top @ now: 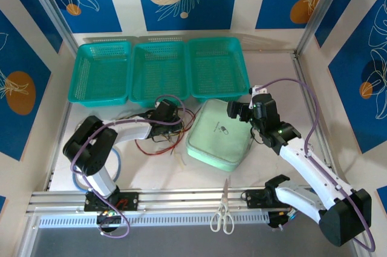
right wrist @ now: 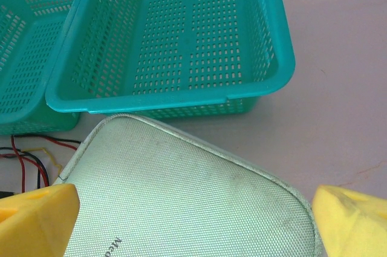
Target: Untangle the cables
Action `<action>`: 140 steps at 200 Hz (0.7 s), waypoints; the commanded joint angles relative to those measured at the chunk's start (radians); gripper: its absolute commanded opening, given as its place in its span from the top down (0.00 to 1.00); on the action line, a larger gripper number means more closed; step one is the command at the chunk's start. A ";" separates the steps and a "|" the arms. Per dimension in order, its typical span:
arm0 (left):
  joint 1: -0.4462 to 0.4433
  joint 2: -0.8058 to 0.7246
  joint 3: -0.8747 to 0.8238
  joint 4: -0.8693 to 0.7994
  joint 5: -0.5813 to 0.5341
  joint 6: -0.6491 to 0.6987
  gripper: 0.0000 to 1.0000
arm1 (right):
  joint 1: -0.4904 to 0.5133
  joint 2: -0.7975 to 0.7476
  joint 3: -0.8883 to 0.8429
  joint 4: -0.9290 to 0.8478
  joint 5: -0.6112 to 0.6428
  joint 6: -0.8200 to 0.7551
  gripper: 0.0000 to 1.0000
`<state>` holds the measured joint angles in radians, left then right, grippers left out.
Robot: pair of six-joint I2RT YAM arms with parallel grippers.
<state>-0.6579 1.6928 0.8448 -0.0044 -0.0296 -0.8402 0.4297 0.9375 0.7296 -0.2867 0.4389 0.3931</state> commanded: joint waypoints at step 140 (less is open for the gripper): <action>-0.002 -0.332 0.097 -0.287 -0.033 0.092 1.00 | 0.006 -0.034 0.025 -0.003 -0.037 0.005 0.01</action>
<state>-0.6575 1.4208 0.8883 -0.1917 -0.0601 -0.7834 0.4278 0.9062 0.7296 -0.3012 0.4335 0.3874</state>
